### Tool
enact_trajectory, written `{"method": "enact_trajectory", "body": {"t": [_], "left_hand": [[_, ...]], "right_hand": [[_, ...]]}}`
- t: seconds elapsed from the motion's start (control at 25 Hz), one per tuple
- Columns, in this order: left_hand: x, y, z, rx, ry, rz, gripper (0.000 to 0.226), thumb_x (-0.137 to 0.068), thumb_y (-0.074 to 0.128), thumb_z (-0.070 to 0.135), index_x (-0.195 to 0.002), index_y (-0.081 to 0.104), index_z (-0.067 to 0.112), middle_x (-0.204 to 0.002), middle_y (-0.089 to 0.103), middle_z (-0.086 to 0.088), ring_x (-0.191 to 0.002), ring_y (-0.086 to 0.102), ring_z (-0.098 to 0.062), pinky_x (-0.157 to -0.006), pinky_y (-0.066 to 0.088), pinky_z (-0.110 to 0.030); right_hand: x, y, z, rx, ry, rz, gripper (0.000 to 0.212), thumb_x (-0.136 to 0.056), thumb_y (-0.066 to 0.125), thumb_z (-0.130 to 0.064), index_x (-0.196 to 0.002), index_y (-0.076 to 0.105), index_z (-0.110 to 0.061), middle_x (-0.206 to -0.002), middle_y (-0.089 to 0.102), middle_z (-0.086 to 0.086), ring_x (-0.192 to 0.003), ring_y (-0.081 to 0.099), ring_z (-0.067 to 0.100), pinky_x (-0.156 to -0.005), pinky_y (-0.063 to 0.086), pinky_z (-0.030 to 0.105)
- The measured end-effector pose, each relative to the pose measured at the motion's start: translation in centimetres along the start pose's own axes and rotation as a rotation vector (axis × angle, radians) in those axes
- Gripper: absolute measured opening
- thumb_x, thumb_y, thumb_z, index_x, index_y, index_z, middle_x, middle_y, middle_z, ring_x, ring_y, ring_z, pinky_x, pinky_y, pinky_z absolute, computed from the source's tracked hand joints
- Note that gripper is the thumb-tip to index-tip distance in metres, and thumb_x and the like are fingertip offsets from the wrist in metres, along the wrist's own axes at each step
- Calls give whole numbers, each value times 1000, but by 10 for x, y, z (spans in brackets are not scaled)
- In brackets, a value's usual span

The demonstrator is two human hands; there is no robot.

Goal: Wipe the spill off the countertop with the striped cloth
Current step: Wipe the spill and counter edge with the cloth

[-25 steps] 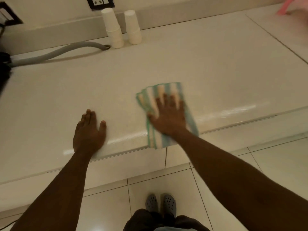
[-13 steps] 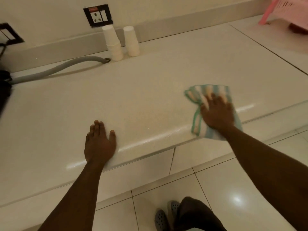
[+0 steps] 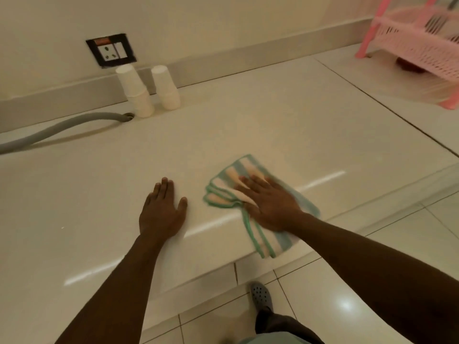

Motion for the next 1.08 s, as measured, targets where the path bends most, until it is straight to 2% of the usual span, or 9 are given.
{"method": "enact_trajectory", "body": {"t": [0.04, 0.12, 0.2, 0.4, 0.6, 0.76, 1.08], "left_hand": [[-9, 3, 10, 1, 1, 2, 72, -97, 26, 51, -155, 6, 12, -165, 2, -3, -151, 4, -19, -122, 6, -35], [-27, 6, 28, 6, 2, 4, 72, -97, 25, 51, -155, 6, 11, -165, 1, -3, -152, 3, -19, -122, 6, -35], [-46, 6, 44, 13, 11, -15, 72, -98, 26, 50, -155, 6, 10, -165, 1, -5, -152, 3, -20, -122, 6, -36], [-78, 11, 81, 20, 33, -52, 73, -97, 25, 51, -155, 3, 12, -165, -1, -3, -151, 1, -18, -122, 5, -35], [-89, 13, 93, 29, -18, -9, 72, -97, 25, 50, -155, 4, 13, -165, -1, -2, -151, 0, -17, -122, 4, -34], [-88, 11, 100, 81, -48, 30, 69, -98, 29, 46, -155, 7, 13, -165, 3, -2, -151, 3, -16, -122, 6, -34], [-104, 2, 145, 168, -8, 76, 62, -100, 31, 39, -154, 16, 13, -164, 14, -3, -151, 10, -15, -121, 7, -30]], "right_hand": [[14, -4, 33, -3, 60, 37, 58, -96, 15, -54, -151, 21, -37, -161, 21, -6, -148, 20, 18, -119, 14, 47], [38, -13, 111, -2, 311, 115, 56, -97, 17, -53, -150, 21, -36, -161, 22, -5, -147, 24, 21, -117, 16, 48], [44, -21, 171, -21, 528, 123, 57, -98, 20, -52, -152, 20, -33, -162, 19, -4, -148, 20, 23, -117, 15, 49], [-6, -30, 221, -83, 672, 126, 59, -97, 18, -51, -152, 15, -31, -164, 11, -3, -150, 10, 23, -120, 7, 50], [-62, -36, 242, -103, 656, 126, 62, -96, 17, -52, -153, 15, -30, -163, 13, 1, -150, 10, 26, -119, 7, 52], [-108, -36, 238, -90, 567, 115, 68, -91, 12, -60, -153, 14, -31, -163, 14, 2, -149, 11, 28, -118, 7, 54], [-180, -32, 151, -111, 268, 32, 74, -87, 13, -64, -153, 14, -30, -164, 8, 0, -150, 5, 24, -119, 0, 51]]}}
Point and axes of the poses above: each hand's wrist, its own x-axis away from the middle knuckle, its own y-axis out of the palm, z = x × y, the point moved 7 cm from there along -x, towards the middle knuckle
